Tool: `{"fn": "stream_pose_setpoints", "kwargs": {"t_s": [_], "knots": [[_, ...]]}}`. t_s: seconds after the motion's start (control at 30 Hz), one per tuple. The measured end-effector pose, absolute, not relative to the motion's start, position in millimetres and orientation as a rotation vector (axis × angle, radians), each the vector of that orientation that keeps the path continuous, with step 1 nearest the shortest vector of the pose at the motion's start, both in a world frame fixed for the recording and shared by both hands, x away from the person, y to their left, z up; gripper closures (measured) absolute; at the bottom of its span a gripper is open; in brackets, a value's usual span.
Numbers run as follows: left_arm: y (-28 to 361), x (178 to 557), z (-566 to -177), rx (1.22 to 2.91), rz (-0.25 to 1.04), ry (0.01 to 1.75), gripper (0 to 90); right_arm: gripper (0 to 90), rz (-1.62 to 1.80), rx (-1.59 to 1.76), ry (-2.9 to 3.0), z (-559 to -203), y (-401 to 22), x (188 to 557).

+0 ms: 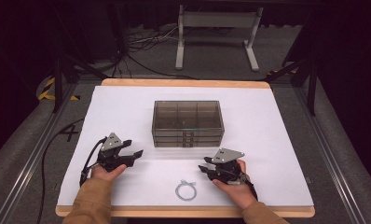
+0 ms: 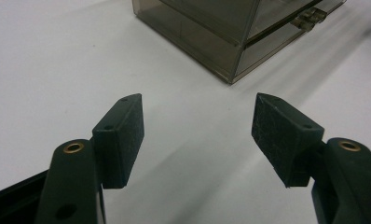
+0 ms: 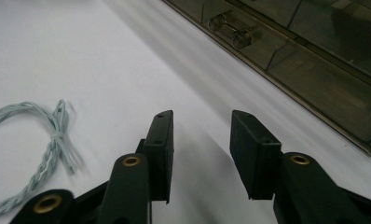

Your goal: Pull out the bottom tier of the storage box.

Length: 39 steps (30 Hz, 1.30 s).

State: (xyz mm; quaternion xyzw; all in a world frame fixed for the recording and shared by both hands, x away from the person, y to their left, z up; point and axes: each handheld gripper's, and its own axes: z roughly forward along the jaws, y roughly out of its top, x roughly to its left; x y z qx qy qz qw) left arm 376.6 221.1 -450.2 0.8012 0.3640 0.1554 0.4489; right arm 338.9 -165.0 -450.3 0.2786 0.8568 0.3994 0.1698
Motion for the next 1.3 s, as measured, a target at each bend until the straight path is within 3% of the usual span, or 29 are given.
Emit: {"fn": "stream_pose_setpoints", "kwargs": {"t_s": [0.5, 1.3], "knots": [[217, 377, -453, 2.027, 0.386, 0.917, 35.1, 63.7, 1.016, 0.74, 2.393, -444, -152, 337], [223, 382, -453, 1.966, 0.341, 0.965, 34.8, 63.0, 0.732, 0.556, 2.314, -433, -113, 340]]}}
